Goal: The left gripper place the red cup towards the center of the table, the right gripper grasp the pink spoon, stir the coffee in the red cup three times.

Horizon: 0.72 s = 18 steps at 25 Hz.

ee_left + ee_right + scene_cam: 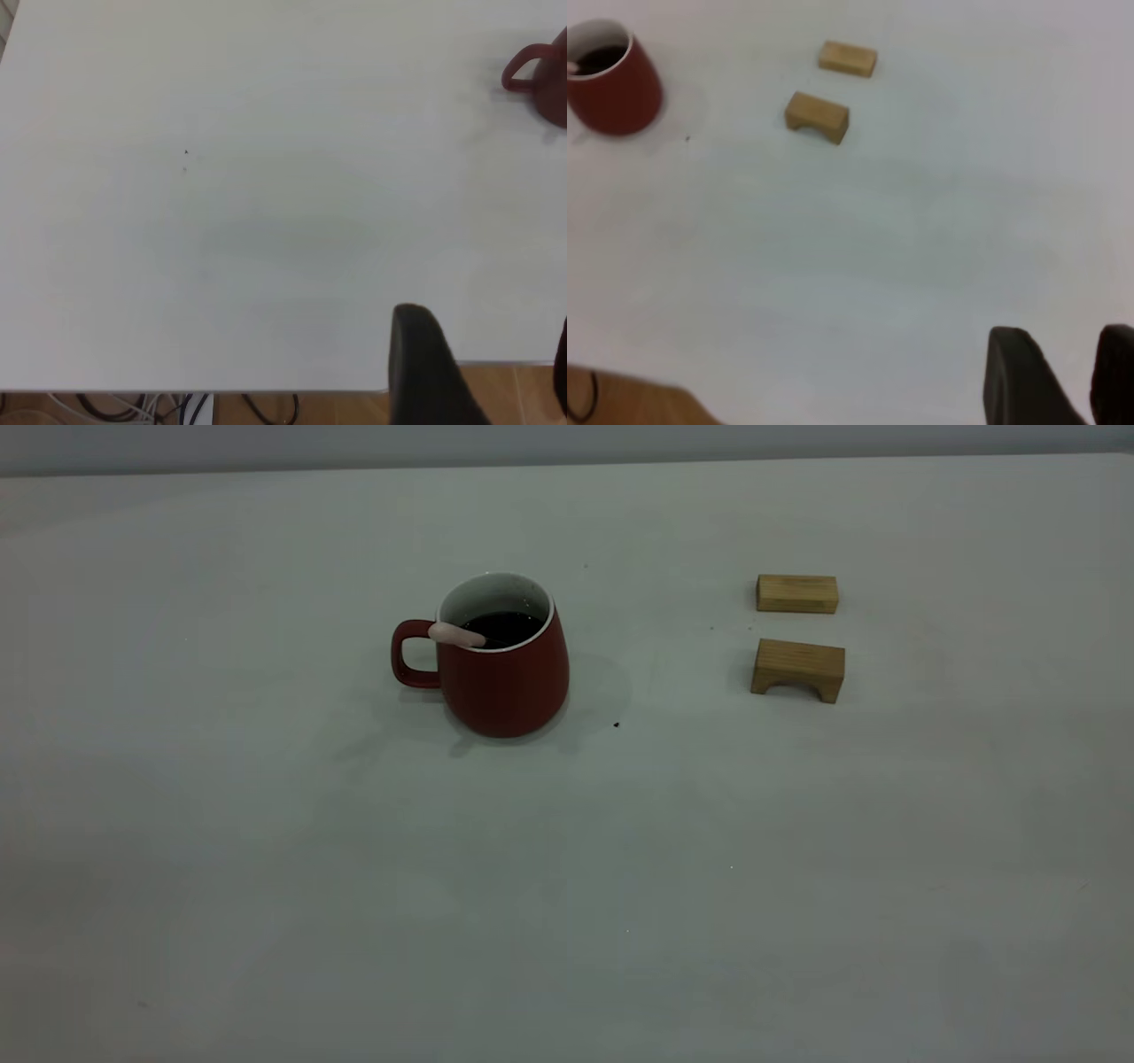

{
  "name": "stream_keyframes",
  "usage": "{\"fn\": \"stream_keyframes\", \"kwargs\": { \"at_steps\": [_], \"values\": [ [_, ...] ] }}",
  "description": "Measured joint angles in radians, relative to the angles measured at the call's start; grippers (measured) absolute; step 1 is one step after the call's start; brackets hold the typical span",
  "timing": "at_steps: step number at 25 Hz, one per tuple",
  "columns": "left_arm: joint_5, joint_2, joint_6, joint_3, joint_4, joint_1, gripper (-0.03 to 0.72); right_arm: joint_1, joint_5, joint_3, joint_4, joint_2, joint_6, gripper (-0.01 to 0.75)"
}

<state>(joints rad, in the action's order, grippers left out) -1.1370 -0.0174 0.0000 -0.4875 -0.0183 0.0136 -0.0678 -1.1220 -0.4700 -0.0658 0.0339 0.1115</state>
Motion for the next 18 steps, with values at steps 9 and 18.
{"fn": "stream_keyframes", "kwargs": {
  "at_steps": [9, 18],
  "values": [
    [0.0, 0.0, 0.0, 0.0, 0.0, 0.0, 0.426, 0.006, -0.003, 0.001, 0.005, -0.014, -0.021, 0.241],
    [0.0, 0.0, 0.0, 0.0, 0.0, 0.0, 0.426, 0.006, -0.003, 0.001, 0.006, -0.014, -0.021, 0.241]
  ]
}}
